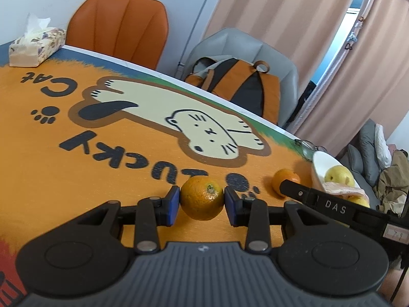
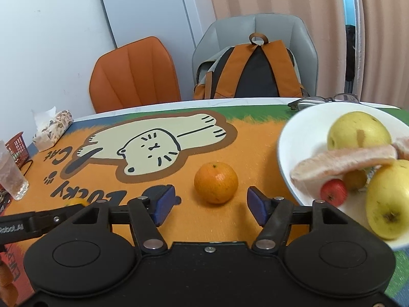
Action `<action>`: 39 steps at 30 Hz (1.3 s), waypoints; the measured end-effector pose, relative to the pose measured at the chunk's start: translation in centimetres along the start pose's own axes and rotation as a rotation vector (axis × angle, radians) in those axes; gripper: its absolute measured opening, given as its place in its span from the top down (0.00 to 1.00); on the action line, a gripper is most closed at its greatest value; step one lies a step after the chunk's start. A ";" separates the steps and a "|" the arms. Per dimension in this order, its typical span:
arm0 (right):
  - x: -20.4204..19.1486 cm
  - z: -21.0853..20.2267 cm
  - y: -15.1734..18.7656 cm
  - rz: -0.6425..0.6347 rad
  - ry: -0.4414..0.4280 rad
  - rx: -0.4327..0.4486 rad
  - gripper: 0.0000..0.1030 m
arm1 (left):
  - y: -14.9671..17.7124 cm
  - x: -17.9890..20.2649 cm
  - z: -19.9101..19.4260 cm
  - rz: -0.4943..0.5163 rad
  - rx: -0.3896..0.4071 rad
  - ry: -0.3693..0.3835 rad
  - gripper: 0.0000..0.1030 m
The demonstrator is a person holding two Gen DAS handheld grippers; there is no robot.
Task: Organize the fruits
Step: 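Carry both mandarin oranges over the white plate with both grippers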
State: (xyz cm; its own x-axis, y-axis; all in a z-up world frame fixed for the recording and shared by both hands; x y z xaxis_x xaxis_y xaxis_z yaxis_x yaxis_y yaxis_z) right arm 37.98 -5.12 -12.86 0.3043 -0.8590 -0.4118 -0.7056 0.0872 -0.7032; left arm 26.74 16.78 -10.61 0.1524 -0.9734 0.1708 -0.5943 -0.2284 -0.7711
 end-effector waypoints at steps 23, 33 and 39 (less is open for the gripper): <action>0.7 -1.9 -0.2 -0.022 -0.043 -0.019 0.97 | -0.6 2.0 0.5 0.038 0.003 -0.010 0.65; 0.0 0.0 -0.1 -0.040 -0.046 -0.025 0.40 | -0.1 1.4 0.6 0.027 -0.009 -0.024 0.65; -0.5 2.0 -1.1 -0.045 -0.014 -0.006 0.31 | -0.1 0.2 0.8 0.011 -0.011 -0.039 0.65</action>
State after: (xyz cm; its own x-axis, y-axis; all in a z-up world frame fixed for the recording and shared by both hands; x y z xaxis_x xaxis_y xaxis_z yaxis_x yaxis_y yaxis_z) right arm 39.89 -3.79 -13.03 0.3441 -0.8550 -0.3880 -0.6949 0.0459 -0.7176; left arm 27.48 16.67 -10.96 0.1766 -0.9745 0.1382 -0.6048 -0.2182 -0.7659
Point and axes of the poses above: each gripper's, at about its wrist camera, not at the fingertips, and z roughly the way its jaws point, x to its right, y to its underside, the point moved 1 cm from there along z, roughly the way its jaws point, and after that the axes turned 15 degrees about z, right-handed, at the moved point
